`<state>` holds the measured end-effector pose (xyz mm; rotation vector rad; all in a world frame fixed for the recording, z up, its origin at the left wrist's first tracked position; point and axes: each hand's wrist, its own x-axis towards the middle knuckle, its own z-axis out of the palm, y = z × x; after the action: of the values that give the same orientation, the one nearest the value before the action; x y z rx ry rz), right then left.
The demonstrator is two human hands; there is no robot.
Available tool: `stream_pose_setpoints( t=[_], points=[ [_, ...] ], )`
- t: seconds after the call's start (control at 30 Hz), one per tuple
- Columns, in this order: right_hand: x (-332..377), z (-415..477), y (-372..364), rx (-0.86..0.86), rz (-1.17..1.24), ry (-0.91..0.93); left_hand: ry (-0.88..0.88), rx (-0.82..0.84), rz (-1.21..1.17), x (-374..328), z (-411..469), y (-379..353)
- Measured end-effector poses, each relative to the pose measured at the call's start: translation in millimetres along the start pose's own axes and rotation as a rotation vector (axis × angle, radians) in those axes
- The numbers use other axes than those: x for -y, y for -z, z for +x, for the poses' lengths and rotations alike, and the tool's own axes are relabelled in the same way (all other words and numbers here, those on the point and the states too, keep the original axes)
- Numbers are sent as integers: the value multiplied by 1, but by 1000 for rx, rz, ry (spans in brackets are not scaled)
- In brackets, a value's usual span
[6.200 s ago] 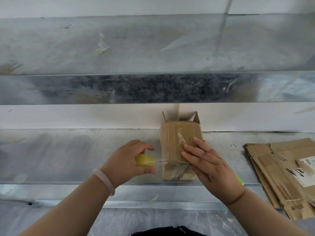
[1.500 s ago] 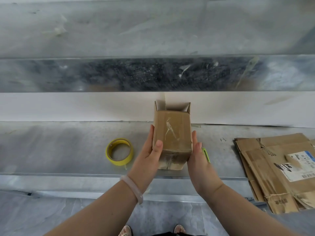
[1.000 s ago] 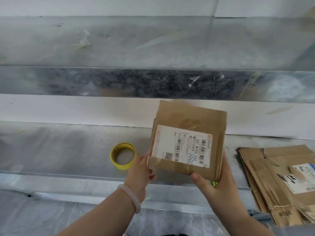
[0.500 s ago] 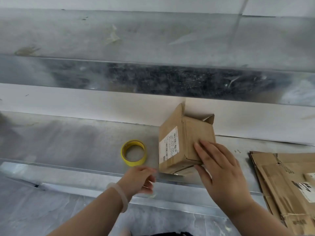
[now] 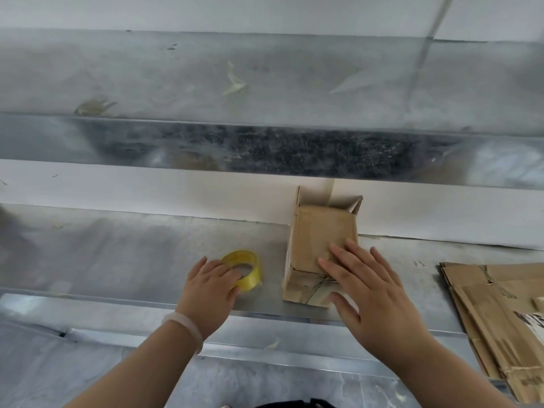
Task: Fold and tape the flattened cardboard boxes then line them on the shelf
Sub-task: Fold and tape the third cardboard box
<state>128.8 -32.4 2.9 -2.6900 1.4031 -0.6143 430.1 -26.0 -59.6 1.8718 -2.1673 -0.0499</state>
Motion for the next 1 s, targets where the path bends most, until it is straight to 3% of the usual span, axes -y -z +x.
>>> stream_pose_setpoints(
  t=[0.2,0.37,0.63,0.87,1.0],
  points=[
    [43,32,22,2,205,-8,20,-173,-254,-11,-12,50],
    [84,68,34,173,399,-224,-99,-247,-276,-36,-5,85],
    [89,78,21,-108,561,-376,-221,-214,-231,-40,7,104],
    [90,82,31,6,585,-488,-265,-226,-128,-41,22,117],
    [93,78,41,16,644,-511,-82,-97,-124,-40,34,127]
  ],
)
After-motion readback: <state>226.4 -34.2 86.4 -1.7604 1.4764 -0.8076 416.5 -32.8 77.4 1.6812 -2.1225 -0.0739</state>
